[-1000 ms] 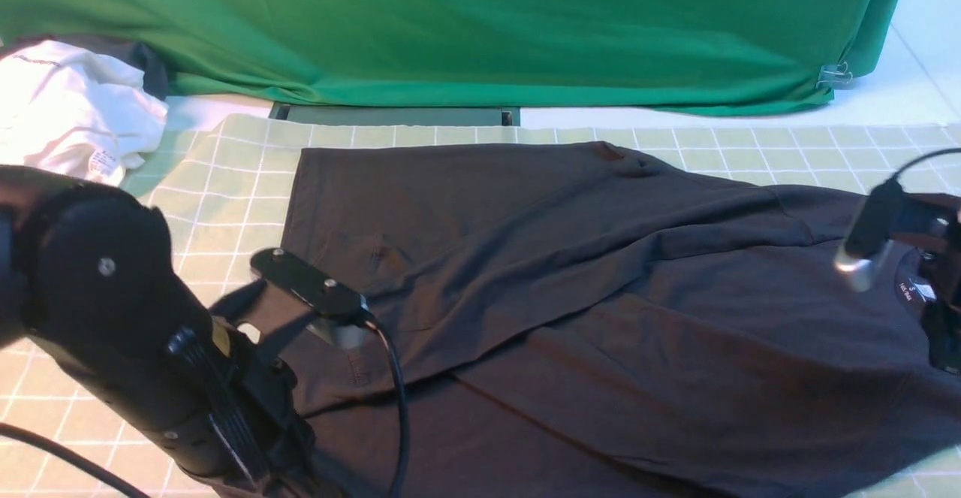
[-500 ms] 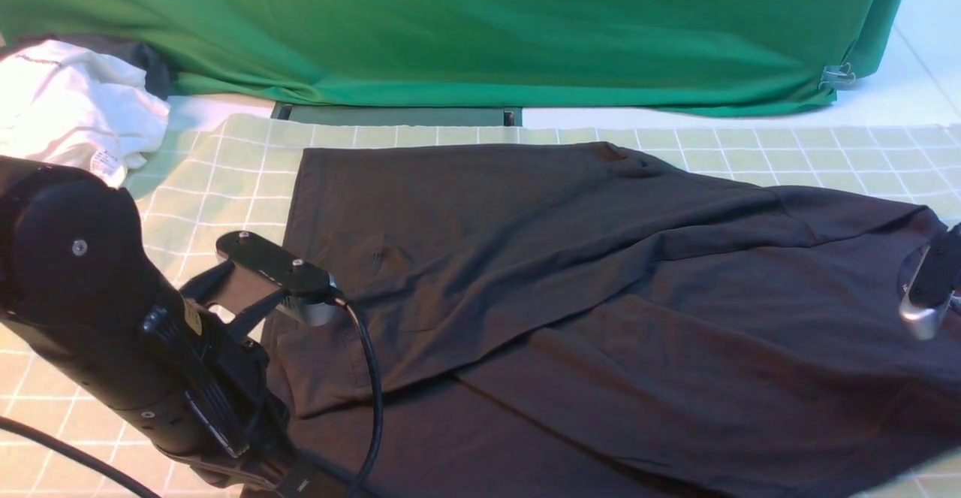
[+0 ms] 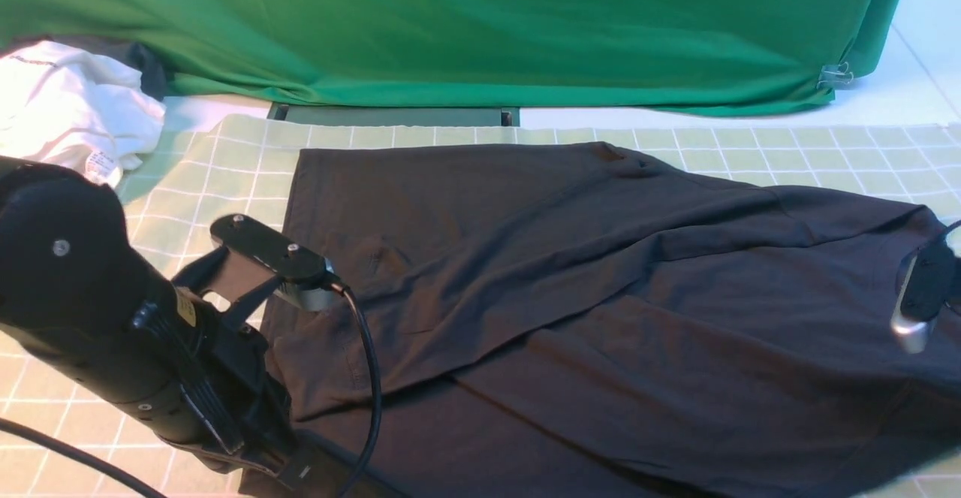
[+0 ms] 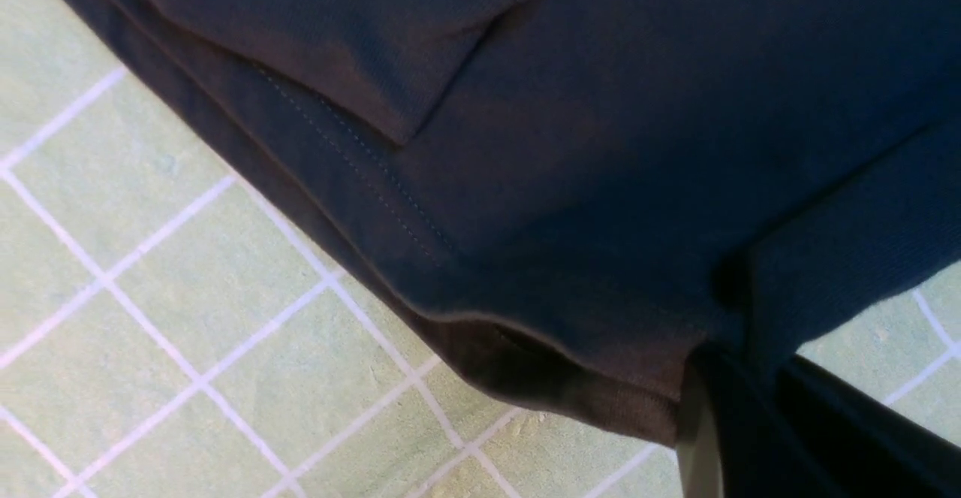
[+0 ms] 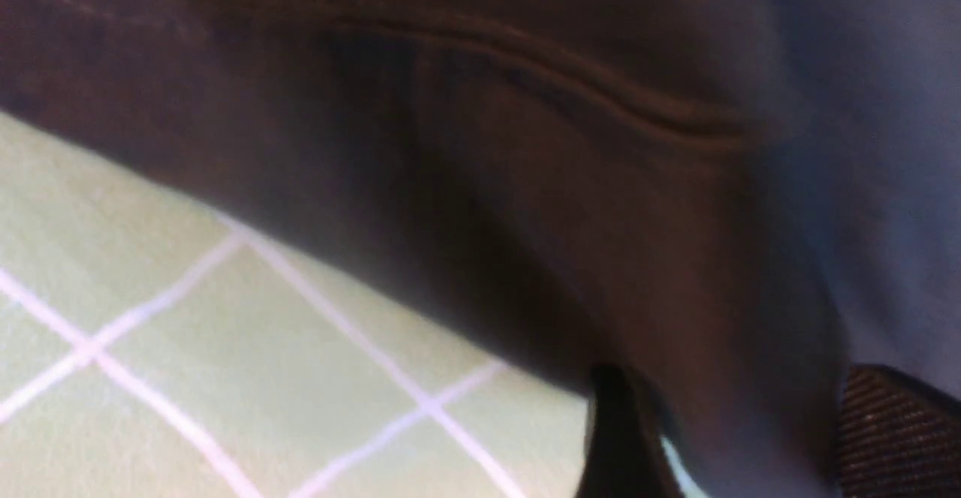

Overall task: Fold a long-sleeved shirt over a green coffee tablecloth.
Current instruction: 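Grasp the near edge of the shirt at its hem and shoulder corners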

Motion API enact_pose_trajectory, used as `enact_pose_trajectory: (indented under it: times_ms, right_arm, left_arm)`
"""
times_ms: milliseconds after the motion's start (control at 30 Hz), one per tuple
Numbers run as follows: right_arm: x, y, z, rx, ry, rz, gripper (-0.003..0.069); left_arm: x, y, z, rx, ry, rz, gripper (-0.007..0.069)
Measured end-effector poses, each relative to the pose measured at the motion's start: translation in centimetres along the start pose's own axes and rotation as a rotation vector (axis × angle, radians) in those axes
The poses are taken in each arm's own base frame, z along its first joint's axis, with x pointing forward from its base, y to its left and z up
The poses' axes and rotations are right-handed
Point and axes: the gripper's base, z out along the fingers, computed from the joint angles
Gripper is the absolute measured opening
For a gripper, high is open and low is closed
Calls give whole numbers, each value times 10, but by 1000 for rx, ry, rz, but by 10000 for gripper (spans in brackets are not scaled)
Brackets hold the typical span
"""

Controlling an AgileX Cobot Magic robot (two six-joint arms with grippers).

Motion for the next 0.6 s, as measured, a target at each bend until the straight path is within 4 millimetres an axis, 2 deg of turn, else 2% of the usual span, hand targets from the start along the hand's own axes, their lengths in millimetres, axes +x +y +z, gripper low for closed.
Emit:
enact_pose_trajectory:
  times_ms: [133,200,333,400,567,600]
  right_arm:
    - [-1,0,7,-9,2,3,412]
    - [-1,0,7,-14,4,4,359]
    - [-1,0,7,-15,3,0,88]
    - [-1,0,7,-13,2,0,64]
    - [-2,-3,3,7,-6,2,64]
    - [-3,-6,-2,33,-19,7,64]
  left_arm:
    - [1,-2,-8,-8,-34,6,-22]
    - [2,-2,-14,-25,-66,17,-22]
    - [4,-2,-23,-49,-99,16,-22]
    - [5,-3,-25,-56,-109,12,-22]
    - [7,0,-30,-97,-122,-19,-22]
    - [8,2,-33,-124,-126,-35,-22]
